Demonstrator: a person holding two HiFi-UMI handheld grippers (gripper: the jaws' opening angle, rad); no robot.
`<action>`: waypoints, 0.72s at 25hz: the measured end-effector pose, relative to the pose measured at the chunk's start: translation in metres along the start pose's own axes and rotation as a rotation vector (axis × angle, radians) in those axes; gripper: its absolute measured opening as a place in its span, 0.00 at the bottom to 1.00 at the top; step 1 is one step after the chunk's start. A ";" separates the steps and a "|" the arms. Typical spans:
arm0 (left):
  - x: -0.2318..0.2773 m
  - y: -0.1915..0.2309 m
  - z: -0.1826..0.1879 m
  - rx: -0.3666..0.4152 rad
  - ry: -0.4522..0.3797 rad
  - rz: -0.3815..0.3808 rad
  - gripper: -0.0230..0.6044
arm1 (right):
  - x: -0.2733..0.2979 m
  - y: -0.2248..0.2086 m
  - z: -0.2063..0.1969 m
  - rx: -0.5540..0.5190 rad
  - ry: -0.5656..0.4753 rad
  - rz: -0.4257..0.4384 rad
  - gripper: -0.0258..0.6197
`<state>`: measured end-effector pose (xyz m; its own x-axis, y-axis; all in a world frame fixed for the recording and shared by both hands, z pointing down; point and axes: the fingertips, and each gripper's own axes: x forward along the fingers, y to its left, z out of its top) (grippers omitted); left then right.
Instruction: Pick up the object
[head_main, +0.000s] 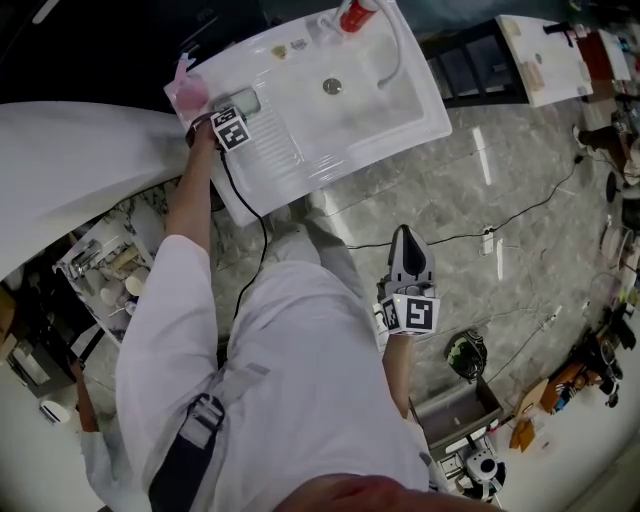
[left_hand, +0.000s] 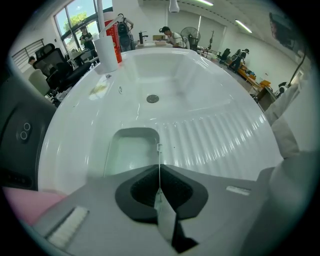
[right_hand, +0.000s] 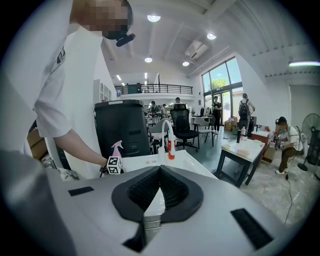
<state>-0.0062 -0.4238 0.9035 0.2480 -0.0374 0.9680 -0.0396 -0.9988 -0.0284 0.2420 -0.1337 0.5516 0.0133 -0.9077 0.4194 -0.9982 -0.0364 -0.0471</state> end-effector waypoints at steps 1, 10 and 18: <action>-0.002 -0.001 0.001 -0.005 -0.006 0.001 0.04 | 0.000 0.001 0.001 -0.002 -0.003 0.002 0.04; -0.050 -0.014 0.032 -0.164 -0.229 0.005 0.04 | 0.000 0.012 0.006 -0.014 -0.032 0.053 0.04; -0.127 -0.030 0.054 -0.359 -0.513 0.070 0.04 | 0.007 0.034 0.015 -0.037 -0.072 0.151 0.04</action>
<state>0.0153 -0.3912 0.7679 0.6621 -0.2014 0.7218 -0.3729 -0.9240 0.0843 0.2087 -0.1480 0.5390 -0.1339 -0.9295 0.3437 -0.9907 0.1168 -0.0703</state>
